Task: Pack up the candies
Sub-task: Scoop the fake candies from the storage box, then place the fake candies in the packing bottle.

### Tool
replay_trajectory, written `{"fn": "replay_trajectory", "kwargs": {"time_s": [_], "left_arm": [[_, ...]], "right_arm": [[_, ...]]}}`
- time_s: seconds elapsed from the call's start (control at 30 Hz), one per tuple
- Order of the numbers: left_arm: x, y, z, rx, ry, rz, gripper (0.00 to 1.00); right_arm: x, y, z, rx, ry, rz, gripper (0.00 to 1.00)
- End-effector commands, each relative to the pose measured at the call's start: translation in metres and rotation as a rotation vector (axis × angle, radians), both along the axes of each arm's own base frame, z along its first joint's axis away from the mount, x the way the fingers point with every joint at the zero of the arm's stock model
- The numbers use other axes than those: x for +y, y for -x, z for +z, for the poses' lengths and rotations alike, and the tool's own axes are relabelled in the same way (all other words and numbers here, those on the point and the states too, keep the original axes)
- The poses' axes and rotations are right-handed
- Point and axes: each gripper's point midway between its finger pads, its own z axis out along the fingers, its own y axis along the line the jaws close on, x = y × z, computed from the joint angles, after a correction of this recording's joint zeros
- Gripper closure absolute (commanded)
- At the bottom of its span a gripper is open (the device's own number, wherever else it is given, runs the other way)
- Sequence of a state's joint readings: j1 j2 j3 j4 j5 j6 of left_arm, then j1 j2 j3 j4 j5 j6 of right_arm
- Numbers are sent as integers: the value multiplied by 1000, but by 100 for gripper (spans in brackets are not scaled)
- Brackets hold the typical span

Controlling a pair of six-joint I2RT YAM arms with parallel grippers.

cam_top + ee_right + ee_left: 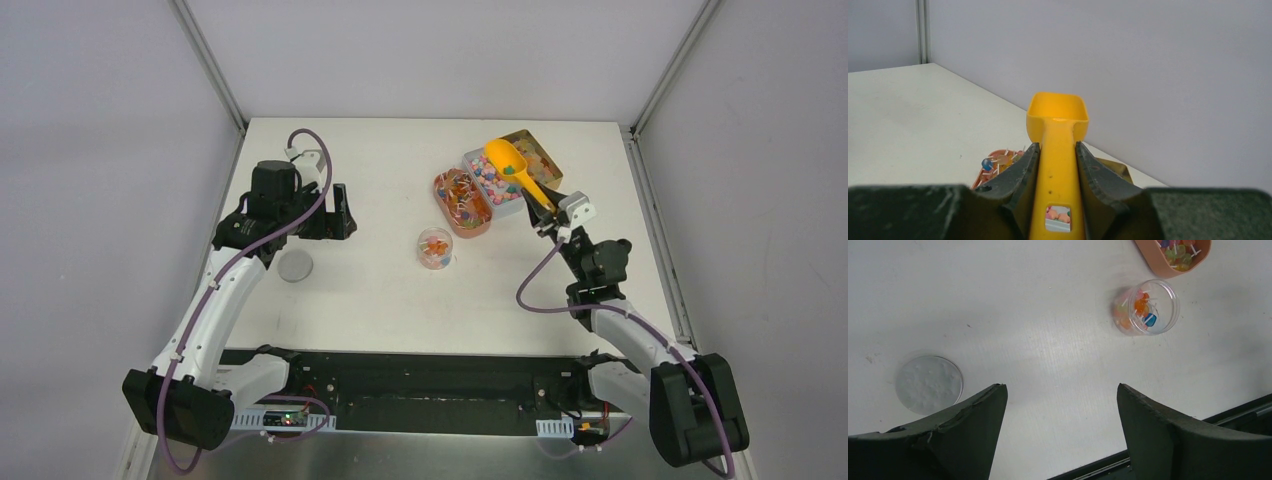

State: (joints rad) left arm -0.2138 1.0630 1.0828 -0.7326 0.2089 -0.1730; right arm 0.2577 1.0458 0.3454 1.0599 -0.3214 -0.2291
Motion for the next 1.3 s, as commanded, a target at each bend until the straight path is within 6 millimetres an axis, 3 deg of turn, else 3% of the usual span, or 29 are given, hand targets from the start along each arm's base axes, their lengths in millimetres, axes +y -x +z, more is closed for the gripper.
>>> {"fn": "replay_trajectory", "kwargs": {"time_s": [0.0,0.27,0.83,1.1,1.27], "left_arm": [[0,-7,11,-55,18,3,18],[-5,-5,12,-59,25,-34,19],[-4,-4,12,-61,22,-33,21],[-3,-4,13,-67,20,-28,22],[-3,-5,14,-68,23,-21,22]], "right_arm": [[9,11,14,-31,13,58,100],[43,38,-14,109,99,231,100],[98,82,-71,534,377,388,100],[100,74,-74,595,445,326,100],[99,73,-64,614,434,307,100]]}}
